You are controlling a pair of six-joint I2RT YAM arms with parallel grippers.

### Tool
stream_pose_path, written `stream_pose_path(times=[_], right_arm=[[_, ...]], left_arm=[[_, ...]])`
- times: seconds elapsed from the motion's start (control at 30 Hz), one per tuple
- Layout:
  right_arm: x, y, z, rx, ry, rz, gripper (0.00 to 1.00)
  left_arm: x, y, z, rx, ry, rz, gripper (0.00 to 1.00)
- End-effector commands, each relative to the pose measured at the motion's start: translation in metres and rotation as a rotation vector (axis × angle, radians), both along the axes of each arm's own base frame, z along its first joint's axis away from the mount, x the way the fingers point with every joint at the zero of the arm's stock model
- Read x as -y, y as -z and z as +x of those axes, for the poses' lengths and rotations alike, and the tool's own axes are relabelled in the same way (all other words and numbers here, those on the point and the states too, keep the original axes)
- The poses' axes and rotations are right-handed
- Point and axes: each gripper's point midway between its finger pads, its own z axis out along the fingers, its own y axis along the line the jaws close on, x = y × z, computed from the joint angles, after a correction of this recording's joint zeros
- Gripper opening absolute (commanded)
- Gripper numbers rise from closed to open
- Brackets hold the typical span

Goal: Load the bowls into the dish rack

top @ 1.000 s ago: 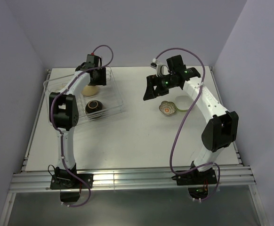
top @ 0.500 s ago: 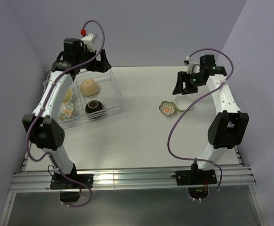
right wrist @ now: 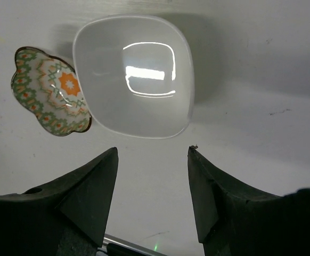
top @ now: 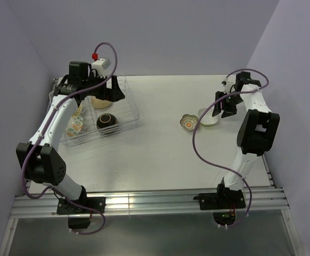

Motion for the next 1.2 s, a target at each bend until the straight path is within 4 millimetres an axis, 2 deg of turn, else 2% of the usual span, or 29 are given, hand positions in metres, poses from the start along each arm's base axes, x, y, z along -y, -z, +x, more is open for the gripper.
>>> stream_pose_path(times=[0.0,0.23,0.33,0.43,0.7,0.8,0.87,0.93,0.97,1.03,1.07,1.1,1.17], right_arm=[[0.011,0.005,0.019,0.042,0.005,-0.053,0.62],[0.016,0.031,0.035,0.031,0.042,-0.060,0.59],[0.022,0.044,0.043,0.046,0.073,-0.086,0.45],[0.022,0.052,0.043,0.032,0.086,-0.081,0.40],[0.020,0.067,0.040,0.006,0.074,-0.070,0.38],[0.019,0.066,0.042,0.013,0.074,-0.060,0.31],[0.016,0.064,0.043,0.016,0.067,-0.049,0.15],[0.014,0.057,0.042,0.024,0.059,-0.038,0.00],[0.012,0.053,0.041,0.032,0.048,-0.018,0.00],[0.009,0.033,0.041,0.090,0.041,0.007,0.00],[0.009,0.019,0.042,0.131,0.045,0.047,0.00],[0.010,-0.005,0.043,0.198,0.050,0.054,0.00],[0.007,-0.032,0.043,0.275,0.039,0.098,0.00]], left_arm=[[-0.005,-0.034,-0.017,0.104,0.022,-0.012,1.00],[-0.010,-0.027,-0.021,0.087,0.004,-0.007,0.99],[-0.008,-0.025,-0.024,0.067,0.010,-0.019,0.99],[-0.005,-0.025,-0.026,0.056,0.017,-0.035,1.00],[-0.005,-0.024,-0.025,0.040,0.016,-0.038,0.99],[-0.005,-0.024,-0.026,0.033,0.014,-0.042,0.99],[-0.004,-0.020,-0.027,0.017,0.011,-0.049,0.99],[-0.001,-0.019,-0.031,0.000,0.026,-0.062,1.00],[0.000,-0.020,-0.032,-0.005,0.030,-0.069,1.00],[0.004,-0.025,-0.037,-0.019,0.048,-0.098,0.99],[0.005,-0.034,-0.039,0.001,0.051,-0.109,0.99],[0.006,-0.040,-0.041,0.015,0.056,-0.117,0.99],[0.008,-0.056,-0.047,0.057,0.070,-0.148,0.99]])
